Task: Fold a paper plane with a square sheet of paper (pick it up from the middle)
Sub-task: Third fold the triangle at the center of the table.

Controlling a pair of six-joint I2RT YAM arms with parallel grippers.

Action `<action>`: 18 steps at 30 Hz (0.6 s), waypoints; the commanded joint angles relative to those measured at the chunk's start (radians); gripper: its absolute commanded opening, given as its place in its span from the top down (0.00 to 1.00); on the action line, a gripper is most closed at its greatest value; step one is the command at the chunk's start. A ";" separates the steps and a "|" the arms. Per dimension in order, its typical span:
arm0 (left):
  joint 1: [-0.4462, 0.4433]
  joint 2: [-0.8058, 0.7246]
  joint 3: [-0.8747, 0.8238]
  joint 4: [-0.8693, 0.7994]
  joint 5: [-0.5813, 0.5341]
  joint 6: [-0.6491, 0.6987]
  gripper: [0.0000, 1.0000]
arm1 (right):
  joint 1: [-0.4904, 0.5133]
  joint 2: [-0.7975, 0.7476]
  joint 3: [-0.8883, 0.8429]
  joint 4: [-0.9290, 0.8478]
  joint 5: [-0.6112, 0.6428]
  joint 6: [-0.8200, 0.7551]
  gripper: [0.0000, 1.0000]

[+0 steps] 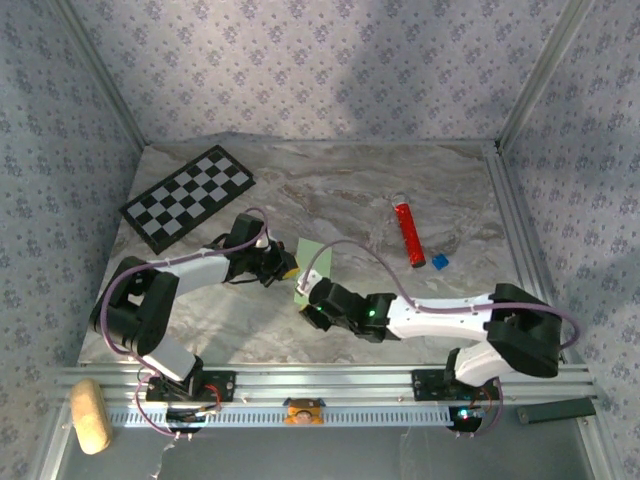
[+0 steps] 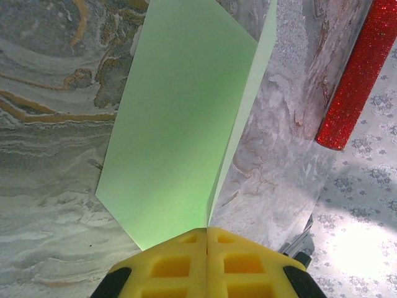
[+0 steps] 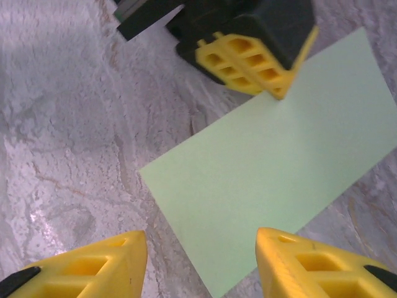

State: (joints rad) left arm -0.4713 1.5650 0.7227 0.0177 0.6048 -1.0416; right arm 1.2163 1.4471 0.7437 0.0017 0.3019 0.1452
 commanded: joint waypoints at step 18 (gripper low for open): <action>0.004 -0.020 -0.005 -0.016 -0.002 -0.011 1.00 | 0.106 0.208 0.099 0.094 0.340 -0.123 0.68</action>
State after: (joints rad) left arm -0.4713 1.5650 0.7227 0.0181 0.6048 -1.0420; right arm 1.3243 1.6508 0.8185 0.0875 0.6003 -0.0006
